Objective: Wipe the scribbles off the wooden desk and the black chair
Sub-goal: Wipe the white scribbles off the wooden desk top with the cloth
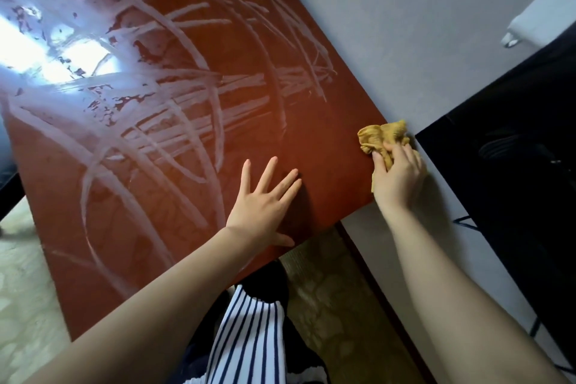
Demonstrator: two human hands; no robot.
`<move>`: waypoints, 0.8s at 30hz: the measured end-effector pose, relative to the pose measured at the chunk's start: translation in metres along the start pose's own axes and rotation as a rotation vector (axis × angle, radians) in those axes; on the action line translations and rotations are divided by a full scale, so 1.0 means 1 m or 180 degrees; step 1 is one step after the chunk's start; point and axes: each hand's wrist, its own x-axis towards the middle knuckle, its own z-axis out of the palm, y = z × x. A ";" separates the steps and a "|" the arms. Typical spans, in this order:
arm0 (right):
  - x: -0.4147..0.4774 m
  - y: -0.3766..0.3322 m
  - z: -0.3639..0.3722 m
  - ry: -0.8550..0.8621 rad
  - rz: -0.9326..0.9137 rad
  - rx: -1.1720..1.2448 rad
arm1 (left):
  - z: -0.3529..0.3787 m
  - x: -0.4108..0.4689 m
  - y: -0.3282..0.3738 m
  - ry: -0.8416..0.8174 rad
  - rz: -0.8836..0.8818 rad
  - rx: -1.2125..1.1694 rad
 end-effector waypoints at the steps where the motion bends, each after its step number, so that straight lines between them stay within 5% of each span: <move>1: 0.007 -0.005 0.004 -0.0034 0.0029 -0.0026 | 0.000 0.000 0.000 0.0023 0.0022 -0.0024; 12: -0.010 -0.070 0.066 -0.0713 -0.1174 -0.0224 | 0.011 -0.038 -0.036 0.0281 -0.0325 -0.0362; 24: -0.143 -0.104 0.085 -0.0447 -0.1222 -0.0221 | 0.044 -0.107 -0.097 0.0325 -0.0144 -0.0252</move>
